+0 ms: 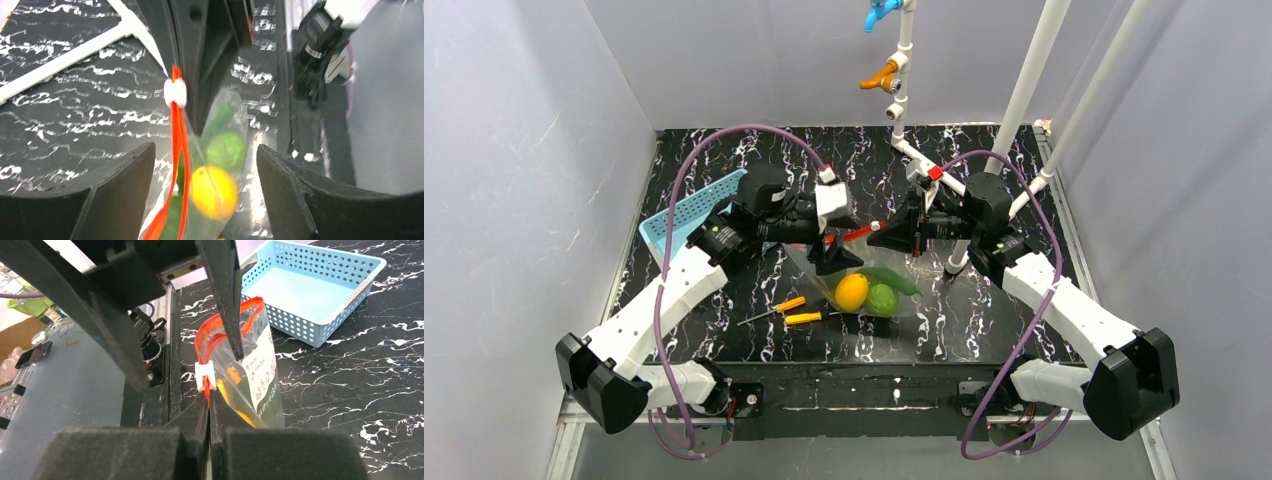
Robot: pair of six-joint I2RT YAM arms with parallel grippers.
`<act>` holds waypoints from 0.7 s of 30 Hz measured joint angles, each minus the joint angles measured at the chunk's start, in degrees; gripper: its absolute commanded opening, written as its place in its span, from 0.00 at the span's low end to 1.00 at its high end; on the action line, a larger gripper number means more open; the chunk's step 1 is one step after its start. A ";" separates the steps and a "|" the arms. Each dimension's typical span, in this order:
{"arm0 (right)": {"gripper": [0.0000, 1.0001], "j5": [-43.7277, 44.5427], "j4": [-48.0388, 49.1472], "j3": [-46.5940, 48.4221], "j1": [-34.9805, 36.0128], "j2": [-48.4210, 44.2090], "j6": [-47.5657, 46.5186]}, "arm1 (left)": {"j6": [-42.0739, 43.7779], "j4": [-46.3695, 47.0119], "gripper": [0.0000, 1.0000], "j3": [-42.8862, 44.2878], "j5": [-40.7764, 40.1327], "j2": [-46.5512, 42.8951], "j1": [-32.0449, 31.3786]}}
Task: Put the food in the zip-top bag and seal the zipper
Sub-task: Zip the zipper food storage bag at the center of the board.
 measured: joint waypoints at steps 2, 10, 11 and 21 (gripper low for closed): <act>0.01 0.17 -0.22 0.00 0.00 -0.09 -0.42 | -3.78 1.16 0.74 2.27 1.14 1.62 -0.02; 0.01 0.20 -1.60 -0.04 0.00 -1.20 -1.66 | -14.71 6.54 0.68 6.73 2.64 7.37 0.00; 0.01 0.20 -1.75 -0.04 0.00 -1.27 -1.77 | -15.45 6.99 0.66 6.73 2.67 7.82 0.00; 0.01 0.20 -2.51 -0.04 0.00 -1.55 -2.58 | -21.44 12.55 0.37 6.75 6.84 9.42 0.57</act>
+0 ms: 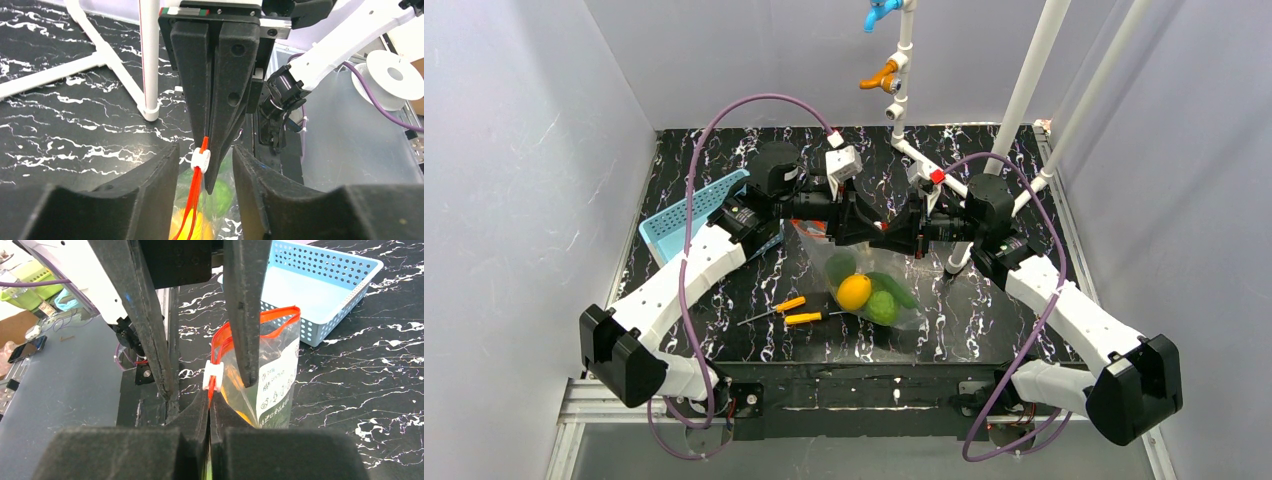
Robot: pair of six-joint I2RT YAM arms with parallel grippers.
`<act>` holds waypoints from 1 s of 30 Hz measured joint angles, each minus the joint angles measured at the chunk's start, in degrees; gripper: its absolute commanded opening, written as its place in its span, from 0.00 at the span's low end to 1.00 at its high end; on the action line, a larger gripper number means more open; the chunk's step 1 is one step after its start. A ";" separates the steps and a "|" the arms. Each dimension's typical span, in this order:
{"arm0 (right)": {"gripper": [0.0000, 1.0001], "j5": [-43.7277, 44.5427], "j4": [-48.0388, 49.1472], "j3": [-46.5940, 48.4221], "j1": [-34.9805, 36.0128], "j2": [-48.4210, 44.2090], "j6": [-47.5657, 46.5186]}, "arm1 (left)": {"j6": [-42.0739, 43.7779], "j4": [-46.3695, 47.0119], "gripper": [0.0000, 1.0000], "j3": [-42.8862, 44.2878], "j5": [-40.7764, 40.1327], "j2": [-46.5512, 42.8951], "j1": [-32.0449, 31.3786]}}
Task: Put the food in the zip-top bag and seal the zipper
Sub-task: Zip the zipper food storage bag at the center of the board.
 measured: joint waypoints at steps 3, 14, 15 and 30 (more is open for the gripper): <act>0.01 0.02 -0.02 -0.02 0.00 -0.07 -0.11 | -0.96 1.18 0.30 0.00 1.53 0.07 0.17; 0.01 0.20 -0.07 -0.07 0.00 -1.22 -0.15 | -1.75 0.92 0.12 0.92 5.57 1.29 0.72; 0.01 0.20 -0.07 -0.07 0.00 -1.22 -0.15 | -1.66 0.57 0.06 1.07 5.75 1.44 0.81; 0.01 5.79 2.01 -3.10 0.55 -3.89 1.88 | 2.38 -6.23 0.00 3.69 4.35 2.14 1.25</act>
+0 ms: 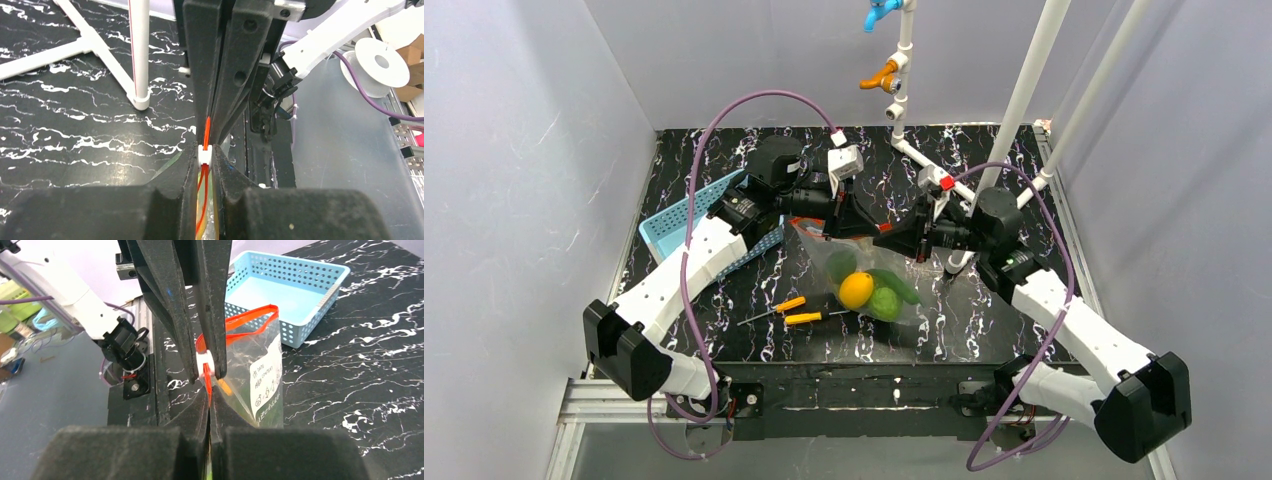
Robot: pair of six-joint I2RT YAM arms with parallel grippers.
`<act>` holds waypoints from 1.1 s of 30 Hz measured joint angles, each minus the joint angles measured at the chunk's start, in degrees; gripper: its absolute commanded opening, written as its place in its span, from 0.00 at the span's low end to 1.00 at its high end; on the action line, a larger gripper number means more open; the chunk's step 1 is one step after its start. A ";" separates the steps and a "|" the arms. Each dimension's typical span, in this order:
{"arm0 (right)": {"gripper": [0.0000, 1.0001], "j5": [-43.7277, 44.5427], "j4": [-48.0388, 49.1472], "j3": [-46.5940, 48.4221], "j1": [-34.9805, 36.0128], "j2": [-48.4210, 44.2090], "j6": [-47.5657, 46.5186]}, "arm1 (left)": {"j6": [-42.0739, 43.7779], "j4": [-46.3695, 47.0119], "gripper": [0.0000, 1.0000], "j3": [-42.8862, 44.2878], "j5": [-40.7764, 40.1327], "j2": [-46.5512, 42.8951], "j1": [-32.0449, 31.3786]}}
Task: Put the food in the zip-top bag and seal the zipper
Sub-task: Zip the zipper food storage bag at the center of the board.
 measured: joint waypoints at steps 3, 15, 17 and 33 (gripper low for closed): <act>0.01 3.06 2.60 -2.95 0.00 -2.45 1.46 | 1.18 -2.71 0.00 0.24 -1.16 0.02 0.46; 0.01 14.95 5.31 -7.80 -0.74 -8.11 4.15 | 5.70 -11.02 0.00 -1.53 -5.44 -4.02 4.50; 0.01 17.49 5.18 -8.31 -1.11 -9.25 4.11 | 6.16 -11.74 0.00 -3.17 -6.86 -6.40 5.25; 0.01 28.39 1.60 -10.16 -2.16 -11.65 3.78 | 8.39 -15.30 0.00 -12.87 -16.37 -17.05 7.76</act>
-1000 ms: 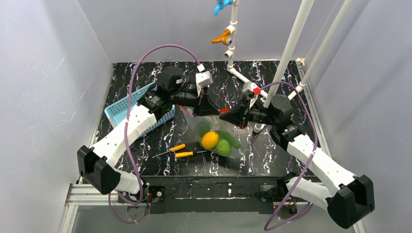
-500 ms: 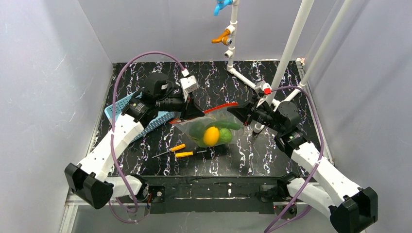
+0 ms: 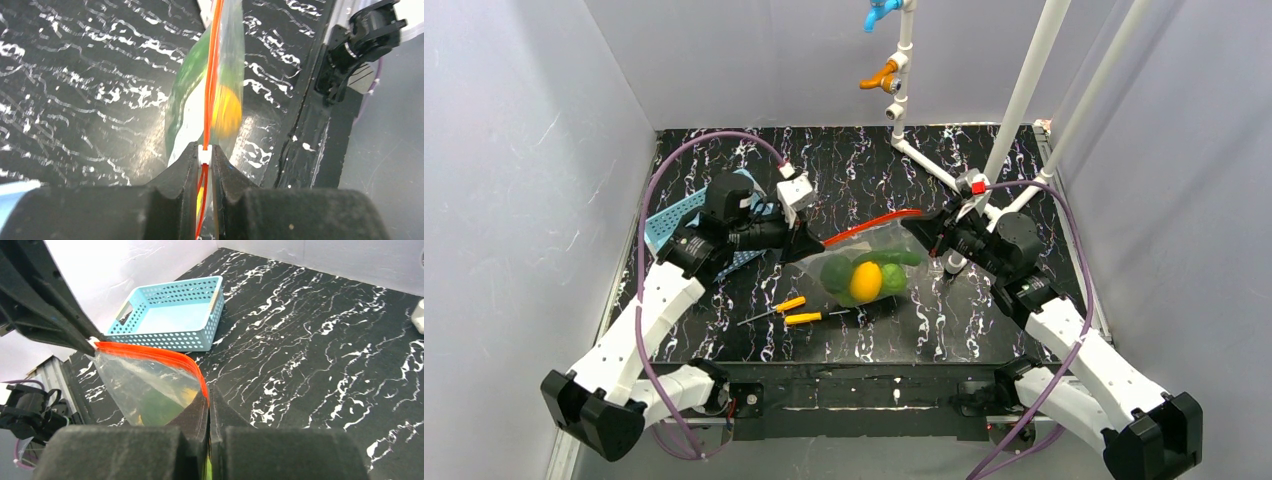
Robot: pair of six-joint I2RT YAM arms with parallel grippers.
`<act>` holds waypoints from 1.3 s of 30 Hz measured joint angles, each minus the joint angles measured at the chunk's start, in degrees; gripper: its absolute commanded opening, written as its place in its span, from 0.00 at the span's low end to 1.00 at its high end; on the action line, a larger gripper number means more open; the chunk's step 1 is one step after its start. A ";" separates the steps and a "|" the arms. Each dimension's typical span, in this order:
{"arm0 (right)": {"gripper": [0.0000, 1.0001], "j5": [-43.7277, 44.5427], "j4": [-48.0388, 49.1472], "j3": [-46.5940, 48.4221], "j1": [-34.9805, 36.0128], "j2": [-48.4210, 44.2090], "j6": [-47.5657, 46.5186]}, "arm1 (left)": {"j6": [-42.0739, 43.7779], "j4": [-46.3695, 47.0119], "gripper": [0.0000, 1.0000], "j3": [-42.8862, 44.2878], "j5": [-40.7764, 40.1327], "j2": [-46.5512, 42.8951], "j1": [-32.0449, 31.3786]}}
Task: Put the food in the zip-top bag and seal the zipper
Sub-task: Zip the zipper food storage bag at the center of the board.
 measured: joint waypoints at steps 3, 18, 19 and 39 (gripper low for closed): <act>0.01 1.11 -0.70 0.00 -0.52 -0.17 -0.07 | 0.04 -0.46 0.00 -2.36 -2.51 -2.89 0.42; 0.01 4.46 -1.09 -1.29 -1.22 -0.98 -0.09 | -0.61 -1.86 0.00 -7.58 -6.82 -8.37 1.44; 0.01 4.61 -1.11 -1.46 -1.22 -1.20 -0.11 | -0.61 -2.01 0.00 -7.69 -6.99 -8.83 1.44; 0.01 7.19 -5.57 2.38 0.66 4.92 -5.05 | -5.03 -2.36 0.66 -9.55 -9.81 -10.01 1.99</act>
